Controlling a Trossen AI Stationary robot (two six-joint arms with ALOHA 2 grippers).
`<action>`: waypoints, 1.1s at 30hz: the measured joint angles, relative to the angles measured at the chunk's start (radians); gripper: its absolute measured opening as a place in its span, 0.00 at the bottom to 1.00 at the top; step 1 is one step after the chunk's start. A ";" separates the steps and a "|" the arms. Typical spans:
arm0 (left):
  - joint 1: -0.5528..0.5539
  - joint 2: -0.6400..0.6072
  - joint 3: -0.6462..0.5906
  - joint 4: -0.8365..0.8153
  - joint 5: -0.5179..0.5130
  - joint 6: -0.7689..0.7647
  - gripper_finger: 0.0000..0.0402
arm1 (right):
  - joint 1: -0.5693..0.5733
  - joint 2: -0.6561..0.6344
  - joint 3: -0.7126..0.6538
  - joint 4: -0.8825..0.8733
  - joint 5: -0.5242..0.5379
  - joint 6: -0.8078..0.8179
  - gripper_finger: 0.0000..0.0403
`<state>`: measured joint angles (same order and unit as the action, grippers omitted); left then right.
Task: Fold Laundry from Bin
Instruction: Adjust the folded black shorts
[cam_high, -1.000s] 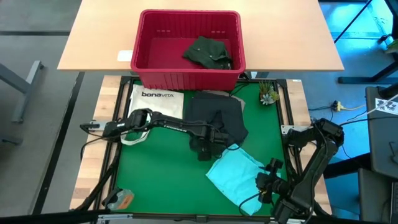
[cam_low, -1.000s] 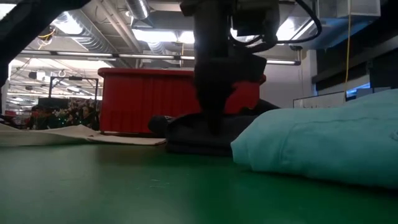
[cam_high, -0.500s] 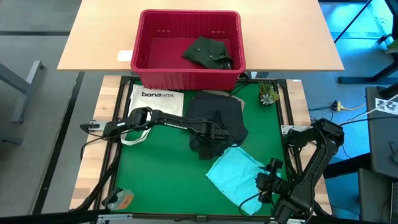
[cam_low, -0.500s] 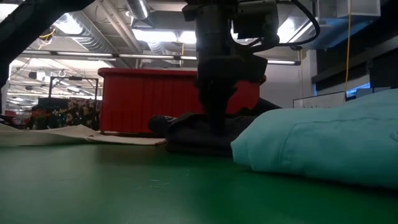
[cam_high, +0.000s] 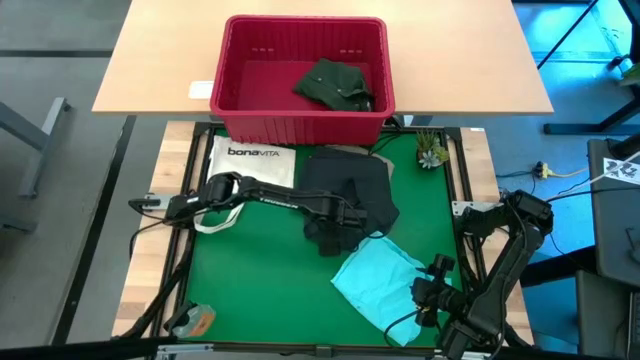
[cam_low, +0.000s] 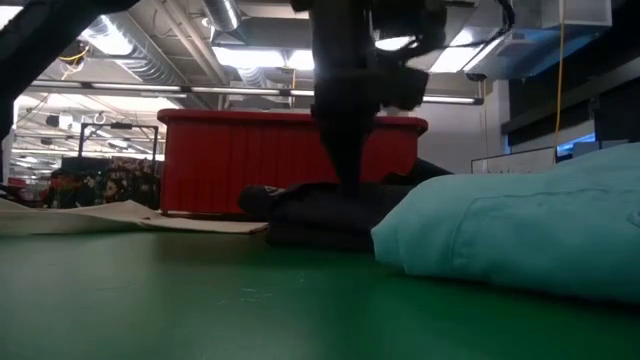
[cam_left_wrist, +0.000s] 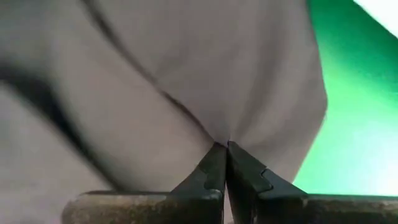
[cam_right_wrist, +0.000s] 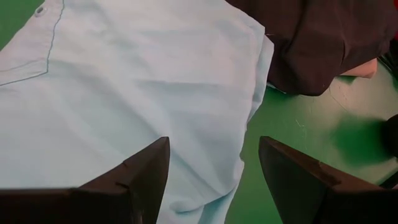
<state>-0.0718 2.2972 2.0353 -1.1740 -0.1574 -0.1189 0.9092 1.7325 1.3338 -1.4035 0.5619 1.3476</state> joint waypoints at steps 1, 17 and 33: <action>0.004 -0.008 0.005 -0.015 -0.019 0.000 0.00 | 0.000 0.000 0.000 0.001 0.000 0.000 0.62; 0.149 -0.144 0.015 -0.064 -0.227 0.001 0.00 | 0.000 0.000 0.000 0.016 0.006 0.000 0.62; 0.318 -0.137 0.014 0.172 -0.241 0.179 0.00 | 0.000 0.000 0.000 0.020 0.033 0.000 0.62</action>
<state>0.2462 2.1605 2.0491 -1.0015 -0.3985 0.0605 0.9092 1.7325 1.3334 -1.3838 0.5949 1.3476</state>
